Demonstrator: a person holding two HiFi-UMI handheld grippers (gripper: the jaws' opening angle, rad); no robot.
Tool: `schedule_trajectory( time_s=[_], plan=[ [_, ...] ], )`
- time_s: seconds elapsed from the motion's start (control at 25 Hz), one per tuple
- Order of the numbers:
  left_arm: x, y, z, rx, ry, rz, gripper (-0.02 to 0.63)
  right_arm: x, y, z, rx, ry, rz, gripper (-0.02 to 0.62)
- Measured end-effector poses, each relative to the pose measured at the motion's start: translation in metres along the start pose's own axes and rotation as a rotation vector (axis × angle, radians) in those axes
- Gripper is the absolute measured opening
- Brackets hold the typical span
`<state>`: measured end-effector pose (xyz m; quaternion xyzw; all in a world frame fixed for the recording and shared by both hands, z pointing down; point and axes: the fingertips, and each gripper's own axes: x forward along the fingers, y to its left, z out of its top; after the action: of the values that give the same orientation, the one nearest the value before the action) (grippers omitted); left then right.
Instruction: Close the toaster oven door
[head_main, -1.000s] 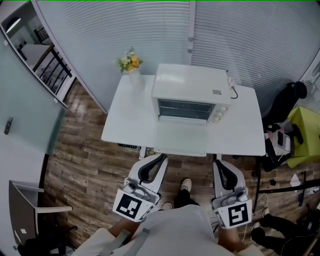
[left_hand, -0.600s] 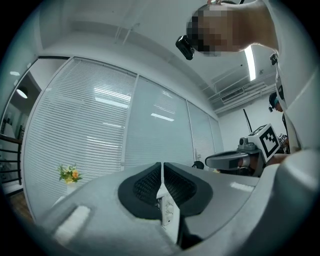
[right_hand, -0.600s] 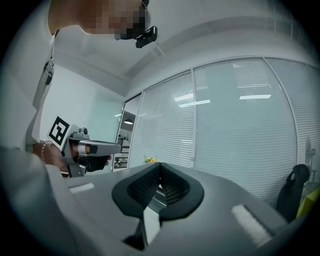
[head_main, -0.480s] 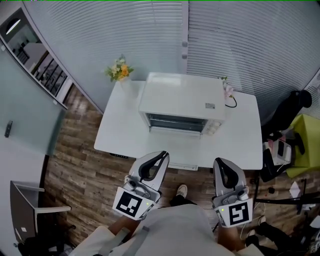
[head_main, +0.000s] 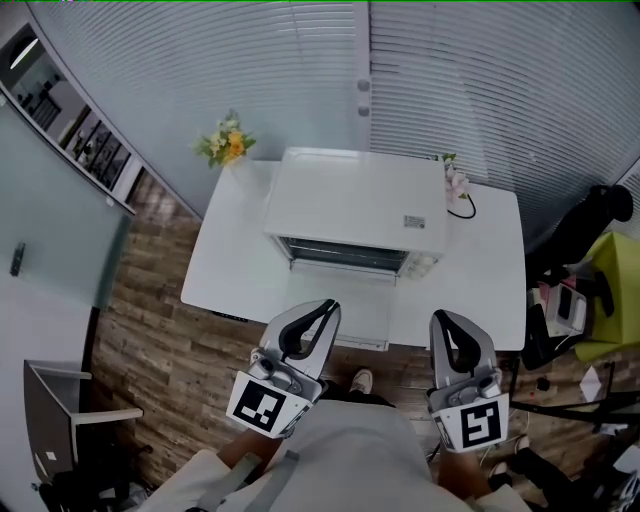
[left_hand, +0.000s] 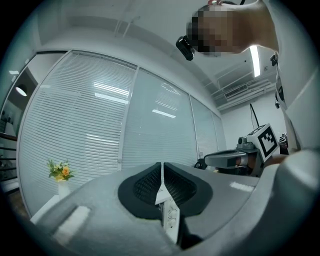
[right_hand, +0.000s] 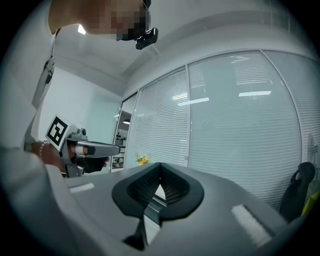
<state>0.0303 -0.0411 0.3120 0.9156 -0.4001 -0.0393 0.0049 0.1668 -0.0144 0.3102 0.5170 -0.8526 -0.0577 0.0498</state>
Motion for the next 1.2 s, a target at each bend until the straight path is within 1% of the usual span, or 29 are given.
schedule_trajectory(
  time_s=[0.28, 0.48, 0.76, 1.0, 1.2],
  plan=[
    [0.011, 0.024, -0.006, -0.005, 0.001, 0.002, 0.017, 0.024, -0.001, -0.006, 0.000, 0.018, 0.007, 0.005],
    [0.016, 0.044, -0.007, -0.014, 0.011, -0.014, 0.017, 0.046, 0.005, -0.003, 0.002, 0.030, -0.002, 0.005],
    [0.017, 0.077, 0.002, 0.013, 0.007, -0.028, 0.017, 0.074, 0.016, 0.008, -0.007, 0.018, -0.007, 0.005],
    [0.016, 0.089, 0.000, 0.007, 0.010, -0.025, 0.017, 0.084, 0.021, 0.010, -0.014, 0.020, -0.002, 0.005],
    [0.014, 0.092, -0.010, 0.005, 0.022, -0.024, 0.017, 0.086, 0.022, 0.009, -0.019, 0.024, 0.000, 0.005]
  ],
)
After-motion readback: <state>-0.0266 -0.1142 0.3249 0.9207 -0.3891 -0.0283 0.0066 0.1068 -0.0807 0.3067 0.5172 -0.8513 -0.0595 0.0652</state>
